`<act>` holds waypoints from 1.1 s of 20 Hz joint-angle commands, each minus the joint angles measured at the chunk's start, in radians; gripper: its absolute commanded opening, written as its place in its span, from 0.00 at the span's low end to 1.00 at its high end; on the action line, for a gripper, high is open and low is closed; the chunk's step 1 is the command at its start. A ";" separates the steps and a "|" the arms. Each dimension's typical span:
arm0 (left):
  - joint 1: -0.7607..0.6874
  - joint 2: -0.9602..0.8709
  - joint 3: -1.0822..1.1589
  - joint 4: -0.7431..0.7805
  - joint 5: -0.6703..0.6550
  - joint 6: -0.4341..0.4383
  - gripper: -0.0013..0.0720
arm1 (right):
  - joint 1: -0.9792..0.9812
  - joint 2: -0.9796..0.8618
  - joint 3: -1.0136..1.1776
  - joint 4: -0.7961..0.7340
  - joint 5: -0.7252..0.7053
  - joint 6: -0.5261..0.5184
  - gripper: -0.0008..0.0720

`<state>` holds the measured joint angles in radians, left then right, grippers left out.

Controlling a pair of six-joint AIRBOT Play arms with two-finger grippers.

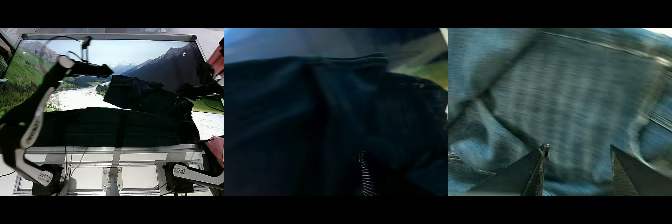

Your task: Fold the clothes and pants, and hang the long-sleeved shirts on hangers.

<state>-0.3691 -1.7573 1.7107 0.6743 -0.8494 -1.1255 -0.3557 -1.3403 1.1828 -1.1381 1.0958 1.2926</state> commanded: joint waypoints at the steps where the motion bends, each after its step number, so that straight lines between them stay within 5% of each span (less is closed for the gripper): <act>1: -0.093 -0.196 0.219 -0.001 0.009 -0.080 0.53 | 0.077 -0.037 0.000 0.001 -0.072 0.011 0.61; 11: -0.208 -0.383 0.350 0.335 -0.058 -0.230 0.53 | 0.076 -0.053 0.000 0.000 -0.075 0.023 0.61; 22: -0.243 -0.412 0.350 0.344 0.110 -0.236 0.52 | 0.076 -0.053 0.000 0.000 -0.072 0.023 0.61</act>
<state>-0.6067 -2.1643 2.0598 1.0145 -0.8078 -1.3579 -0.2810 -1.3926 1.1828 -1.1381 1.0218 1.3155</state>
